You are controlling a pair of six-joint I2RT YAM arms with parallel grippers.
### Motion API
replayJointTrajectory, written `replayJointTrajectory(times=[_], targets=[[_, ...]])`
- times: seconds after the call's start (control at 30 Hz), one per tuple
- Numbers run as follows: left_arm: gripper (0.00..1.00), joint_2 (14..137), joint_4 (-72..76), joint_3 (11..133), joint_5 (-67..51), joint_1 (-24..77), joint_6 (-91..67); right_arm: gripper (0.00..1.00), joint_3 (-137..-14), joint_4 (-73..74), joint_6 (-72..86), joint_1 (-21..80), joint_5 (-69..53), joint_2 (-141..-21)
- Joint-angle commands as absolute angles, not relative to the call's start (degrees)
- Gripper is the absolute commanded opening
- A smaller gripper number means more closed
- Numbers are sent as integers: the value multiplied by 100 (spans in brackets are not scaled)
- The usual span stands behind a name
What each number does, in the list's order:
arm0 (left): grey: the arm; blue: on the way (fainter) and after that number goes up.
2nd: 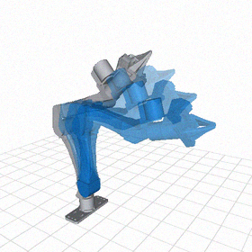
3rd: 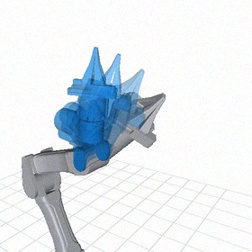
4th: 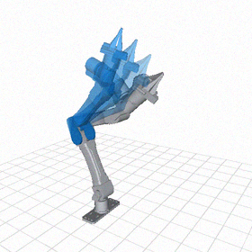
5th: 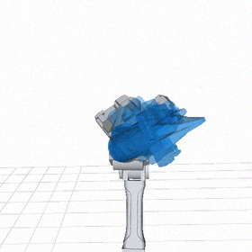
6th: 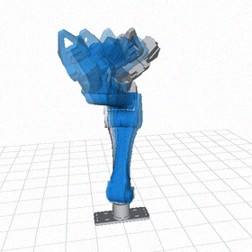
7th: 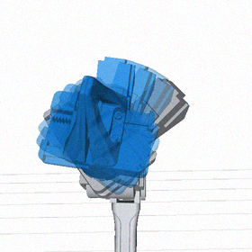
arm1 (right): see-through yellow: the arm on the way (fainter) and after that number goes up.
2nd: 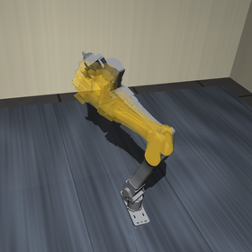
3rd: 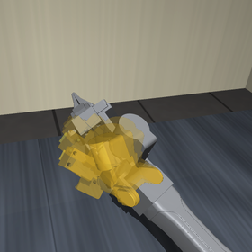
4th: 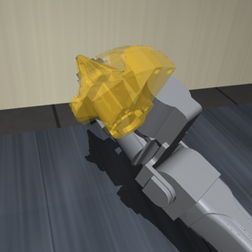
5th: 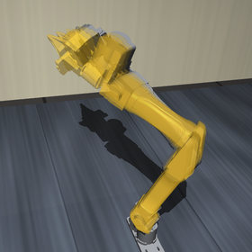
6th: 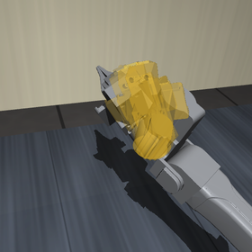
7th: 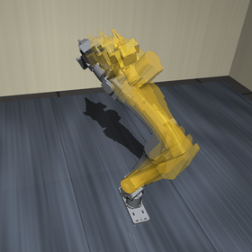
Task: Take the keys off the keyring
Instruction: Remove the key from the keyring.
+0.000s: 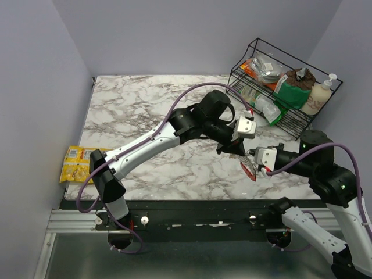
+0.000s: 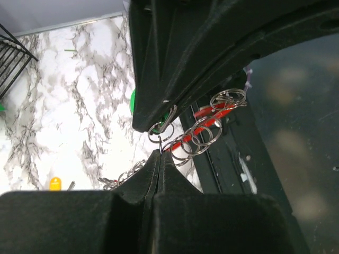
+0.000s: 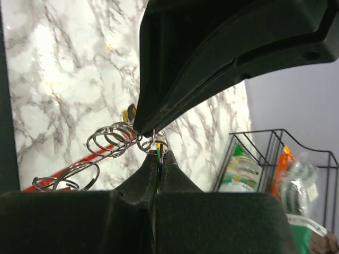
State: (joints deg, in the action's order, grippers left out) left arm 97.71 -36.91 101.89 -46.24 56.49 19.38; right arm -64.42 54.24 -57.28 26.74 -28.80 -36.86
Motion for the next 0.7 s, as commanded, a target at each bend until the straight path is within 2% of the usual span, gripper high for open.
replayJointTrajectory(times=[0.0, 0.23, 0.67], targets=[[0, 9598, -4728, 10432, -3992, 5722, 3005, 1, -6600, 5274, -5485, 2628, -3655, -3989], [0, 9659, -5519, 10986, -2990, 5880, 3647, 1, -6636, 5212, -5353, 2628, -4438, -4280], [0, 9387, -5608, 10943, -2901, 6582, 5150, 1, -6205, 4702, -4896, 2628, -4421, -4025]])
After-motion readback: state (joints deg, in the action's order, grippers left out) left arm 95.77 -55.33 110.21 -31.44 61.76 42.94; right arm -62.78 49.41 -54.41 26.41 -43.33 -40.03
